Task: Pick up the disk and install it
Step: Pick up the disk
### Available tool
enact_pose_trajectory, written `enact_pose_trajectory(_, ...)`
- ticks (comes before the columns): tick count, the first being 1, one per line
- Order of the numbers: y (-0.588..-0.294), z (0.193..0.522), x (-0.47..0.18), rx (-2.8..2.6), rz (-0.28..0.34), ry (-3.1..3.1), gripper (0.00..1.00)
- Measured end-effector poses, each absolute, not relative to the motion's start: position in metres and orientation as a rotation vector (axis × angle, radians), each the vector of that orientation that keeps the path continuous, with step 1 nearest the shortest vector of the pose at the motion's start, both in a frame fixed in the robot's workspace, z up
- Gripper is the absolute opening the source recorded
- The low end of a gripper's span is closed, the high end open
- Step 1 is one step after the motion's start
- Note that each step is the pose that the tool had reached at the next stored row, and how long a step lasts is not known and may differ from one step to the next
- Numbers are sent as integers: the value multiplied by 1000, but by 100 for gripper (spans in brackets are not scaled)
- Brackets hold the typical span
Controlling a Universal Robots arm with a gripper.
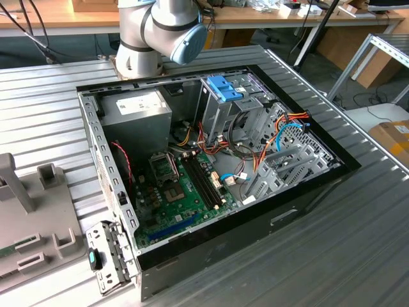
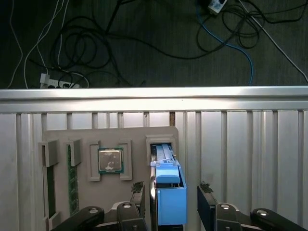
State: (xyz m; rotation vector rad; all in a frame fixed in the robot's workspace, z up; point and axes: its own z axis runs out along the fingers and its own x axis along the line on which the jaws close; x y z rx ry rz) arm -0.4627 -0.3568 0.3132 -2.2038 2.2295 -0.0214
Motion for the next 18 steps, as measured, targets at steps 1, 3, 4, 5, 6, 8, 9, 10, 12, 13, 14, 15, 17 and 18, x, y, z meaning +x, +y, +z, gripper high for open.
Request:
enact_pose_trajectory(1,-357,313,-463,-2204,-21,2229,56)
enact_pose_trajectory(3,-357,312,-463,-2204,-21,2229,56)
enact_pose_trajectory(4,-357,312,-463,-2204,-21,2229,56)
enact_pose_trajectory(5,-357,312,-463,-2204,-21,2229,56)
enact_pose_trajectory(6,-357,312,-463,-2204,-21,2229,56)
enact_pose_trajectory(8,-357,312,-463,-2204,-21,2229,56)
enact_pose_trajectory(9,-357,312,-463,-2204,-21,2229,56)
enact_pose_trajectory(10,-357,312,-463,-2204,-21,2229,56)
enact_pose_trajectory(12,-357,312,-464,-2204,-21,2229,56)
enact_pose_trajectory(13,-357,312,-464,-2204,-21,2229,56)
enact_pose_trajectory(14,-357,312,-464,-2204,-21,2229,56)
enact_pose_trajectory(15,-357,312,-464,-2204,-21,2229,56)
enact_pose_trajectory(17,-357,312,-464,-2204,-21,2229,56)
enact_pose_trajectory(18,-357,312,-464,-2204,-21,2229,56)
